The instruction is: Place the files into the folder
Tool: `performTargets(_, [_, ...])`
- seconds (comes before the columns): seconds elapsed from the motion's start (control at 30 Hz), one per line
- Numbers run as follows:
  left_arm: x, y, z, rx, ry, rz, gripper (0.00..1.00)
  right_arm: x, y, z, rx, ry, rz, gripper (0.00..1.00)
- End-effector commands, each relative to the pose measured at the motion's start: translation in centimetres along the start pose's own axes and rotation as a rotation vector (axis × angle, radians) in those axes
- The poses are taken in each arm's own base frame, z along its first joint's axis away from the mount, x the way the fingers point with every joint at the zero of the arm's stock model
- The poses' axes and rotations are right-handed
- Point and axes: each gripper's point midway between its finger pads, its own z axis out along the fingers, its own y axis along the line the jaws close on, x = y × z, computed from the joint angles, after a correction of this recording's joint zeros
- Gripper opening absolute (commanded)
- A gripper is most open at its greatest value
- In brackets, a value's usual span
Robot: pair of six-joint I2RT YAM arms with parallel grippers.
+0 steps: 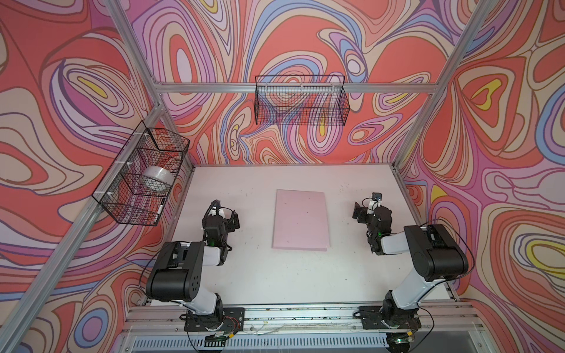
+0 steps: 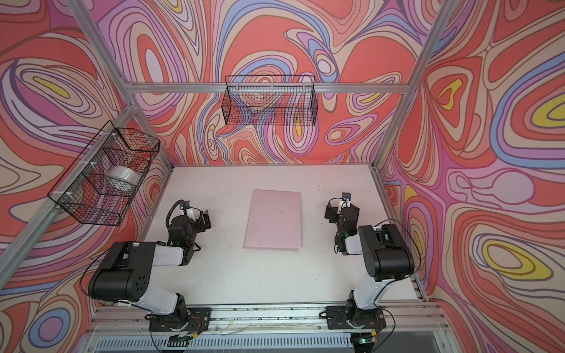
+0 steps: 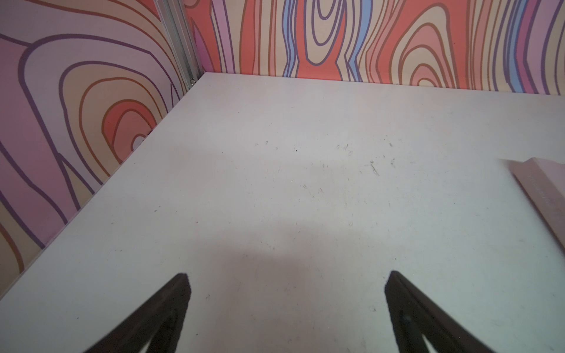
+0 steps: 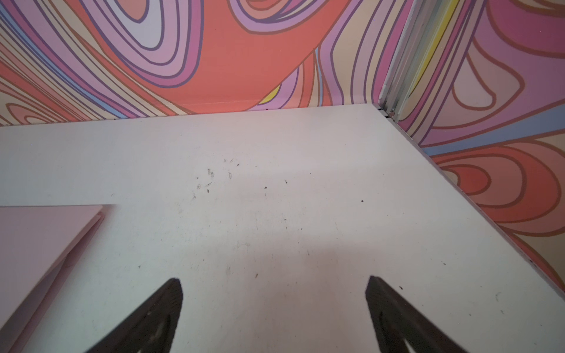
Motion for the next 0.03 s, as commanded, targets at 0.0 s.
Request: performTargets(0.0, [-0.44,0.06,-0.09,0.005,-0.013,0.003,1.00,-0.01,0.07,-0.03,-0.017,-0.003,0.005,0.99])
